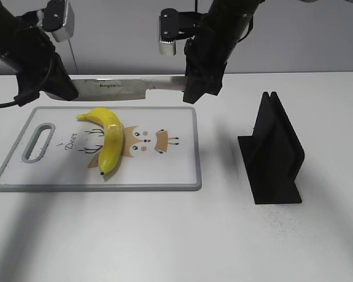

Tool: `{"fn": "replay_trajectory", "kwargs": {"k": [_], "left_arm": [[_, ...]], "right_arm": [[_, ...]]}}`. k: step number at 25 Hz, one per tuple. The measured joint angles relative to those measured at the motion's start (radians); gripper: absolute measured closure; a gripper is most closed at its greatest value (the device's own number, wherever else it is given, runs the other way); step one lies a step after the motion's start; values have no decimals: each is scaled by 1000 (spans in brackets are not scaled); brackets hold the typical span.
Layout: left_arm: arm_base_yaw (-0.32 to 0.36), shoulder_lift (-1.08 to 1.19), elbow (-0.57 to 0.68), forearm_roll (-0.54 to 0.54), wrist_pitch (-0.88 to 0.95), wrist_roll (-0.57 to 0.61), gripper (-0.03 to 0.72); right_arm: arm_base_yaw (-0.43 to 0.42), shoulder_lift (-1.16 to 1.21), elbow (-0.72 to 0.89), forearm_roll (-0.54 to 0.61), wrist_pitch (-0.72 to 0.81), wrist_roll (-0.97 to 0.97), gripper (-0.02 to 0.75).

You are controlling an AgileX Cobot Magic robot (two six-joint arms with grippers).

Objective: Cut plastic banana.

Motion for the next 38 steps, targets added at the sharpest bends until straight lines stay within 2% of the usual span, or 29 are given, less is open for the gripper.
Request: {"fn": "replay_trajectory", "kwargs": {"k": [1,3,5,7,9,15,19,22,25,31,34,38], "left_arm": [[0,0,0,-10,0,0,654],[1,-1,0,-58,1,-7,562],[1,-3,0,-108,9,-10,377],[1,-6,0,-151,8,-23,151],[1,-8,0,-187,3,-37,56],[1,-50,0,-209,-15,-65,26],[1,-123,0,-201,-55,-183,29],[1,-187,0,-155,-71,-344,41],[1,-250,0,-58,-69,-526,49],[1,-357,0,269,-27,-1114,57],[2,-395,0,360,80,-1286,63],[2,-420,8,398,208,-1433,76]], "right_arm": [[0,0,0,0,3,0,576],[0,0,0,-1,9,9,576],[0,0,0,-1,11,12,576],[0,0,0,-1,12,14,576],[0,0,0,-1,13,15,576],[0,-1,0,-3,19,17,576],[0,-35,1,-9,25,43,576],[0,-83,1,-14,26,97,576],[0,-126,1,-38,28,140,576],[0,-192,1,-78,33,374,576],[0,-226,1,-86,34,538,576],[0,-270,1,-123,37,760,576]]}}
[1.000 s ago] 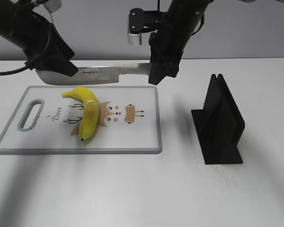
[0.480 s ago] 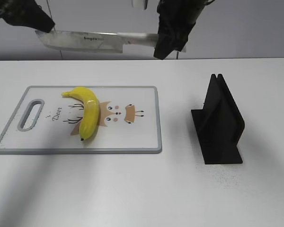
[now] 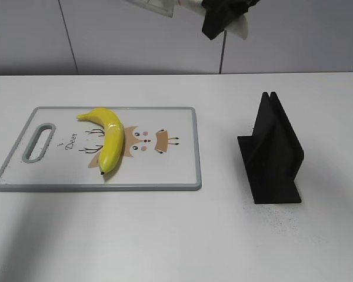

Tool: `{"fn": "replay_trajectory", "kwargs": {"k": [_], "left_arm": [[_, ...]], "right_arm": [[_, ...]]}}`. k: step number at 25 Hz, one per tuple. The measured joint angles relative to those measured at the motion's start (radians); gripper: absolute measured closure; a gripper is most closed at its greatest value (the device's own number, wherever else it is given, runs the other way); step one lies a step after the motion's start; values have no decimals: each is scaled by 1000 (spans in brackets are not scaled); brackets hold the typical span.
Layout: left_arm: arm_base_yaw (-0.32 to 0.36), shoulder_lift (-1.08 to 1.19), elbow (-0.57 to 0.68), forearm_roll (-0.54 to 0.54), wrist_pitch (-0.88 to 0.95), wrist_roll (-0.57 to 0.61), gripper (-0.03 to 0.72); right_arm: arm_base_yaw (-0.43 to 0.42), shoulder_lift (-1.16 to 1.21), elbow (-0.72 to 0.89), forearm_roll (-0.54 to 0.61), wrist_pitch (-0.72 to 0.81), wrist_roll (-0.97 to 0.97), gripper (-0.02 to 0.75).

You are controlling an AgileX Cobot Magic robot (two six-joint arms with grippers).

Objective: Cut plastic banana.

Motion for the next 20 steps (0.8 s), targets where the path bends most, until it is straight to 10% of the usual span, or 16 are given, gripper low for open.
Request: {"fn": "replay_trajectory", "kwargs": {"k": [20], "left_arm": [[0,-488,467,39,15,-70,99]], "right_arm": [[0,-314,229,-67,4,487,576]]}}
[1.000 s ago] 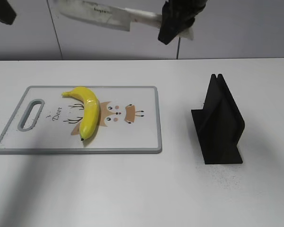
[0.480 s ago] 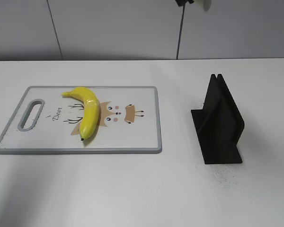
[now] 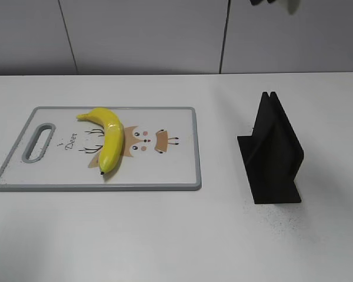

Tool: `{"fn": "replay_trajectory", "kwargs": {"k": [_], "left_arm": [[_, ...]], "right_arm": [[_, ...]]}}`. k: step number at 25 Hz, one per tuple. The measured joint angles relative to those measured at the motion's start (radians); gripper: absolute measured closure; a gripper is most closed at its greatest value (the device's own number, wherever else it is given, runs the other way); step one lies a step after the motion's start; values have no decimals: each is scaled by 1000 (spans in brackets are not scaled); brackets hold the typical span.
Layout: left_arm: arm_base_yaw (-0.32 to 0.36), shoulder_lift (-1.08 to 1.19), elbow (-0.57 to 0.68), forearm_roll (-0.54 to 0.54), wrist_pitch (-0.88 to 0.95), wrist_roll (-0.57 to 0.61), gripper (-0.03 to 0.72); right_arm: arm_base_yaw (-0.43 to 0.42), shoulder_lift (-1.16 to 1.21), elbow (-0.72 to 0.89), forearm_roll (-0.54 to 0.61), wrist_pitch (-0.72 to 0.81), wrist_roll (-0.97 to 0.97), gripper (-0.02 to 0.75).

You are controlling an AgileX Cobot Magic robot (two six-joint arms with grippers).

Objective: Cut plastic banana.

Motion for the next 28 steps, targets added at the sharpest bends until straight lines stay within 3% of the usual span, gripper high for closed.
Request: {"fn": "replay_trajectory", "kwargs": {"k": [16,28], "left_arm": [[0,-613,336,0,-26,0,99],[0,-980,453,9,-53,0,99]], "right_arm": [[0,-376,682,-35,-199,153,576],[0,-490,906,-40,-301,261,576]]}}
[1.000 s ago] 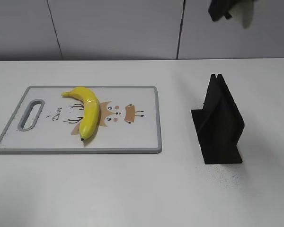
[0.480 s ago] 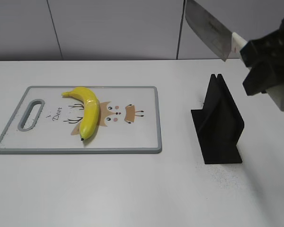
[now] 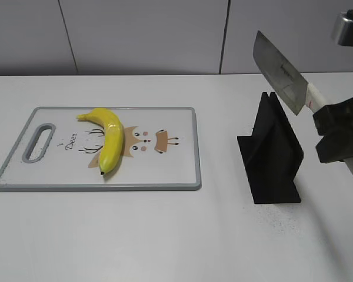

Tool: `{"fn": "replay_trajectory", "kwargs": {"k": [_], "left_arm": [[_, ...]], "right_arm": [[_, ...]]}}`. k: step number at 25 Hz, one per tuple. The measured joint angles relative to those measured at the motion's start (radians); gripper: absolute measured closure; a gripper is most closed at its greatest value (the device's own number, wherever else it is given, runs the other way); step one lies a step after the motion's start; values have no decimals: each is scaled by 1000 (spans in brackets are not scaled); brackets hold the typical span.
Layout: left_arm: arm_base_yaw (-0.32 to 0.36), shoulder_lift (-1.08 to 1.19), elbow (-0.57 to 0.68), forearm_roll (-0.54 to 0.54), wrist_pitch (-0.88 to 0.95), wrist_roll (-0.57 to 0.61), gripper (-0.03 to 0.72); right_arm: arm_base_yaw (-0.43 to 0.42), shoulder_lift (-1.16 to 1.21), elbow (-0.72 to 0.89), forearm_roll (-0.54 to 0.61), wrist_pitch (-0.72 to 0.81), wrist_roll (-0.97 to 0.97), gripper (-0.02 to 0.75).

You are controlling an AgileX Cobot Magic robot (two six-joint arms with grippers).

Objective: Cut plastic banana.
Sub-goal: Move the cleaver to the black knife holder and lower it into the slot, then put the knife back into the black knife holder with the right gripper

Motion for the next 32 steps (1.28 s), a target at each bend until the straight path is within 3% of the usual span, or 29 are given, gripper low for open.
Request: {"fn": "replay_trajectory", "kwargs": {"k": [8,32], "left_arm": [[0,-20,74,8,-75,-1,99],[0,-20,83,10,-85,-4,99]], "right_arm": [[0,-1,23,-80,-36,92,576],[0,204,25,-145,-125,129,576]]}}
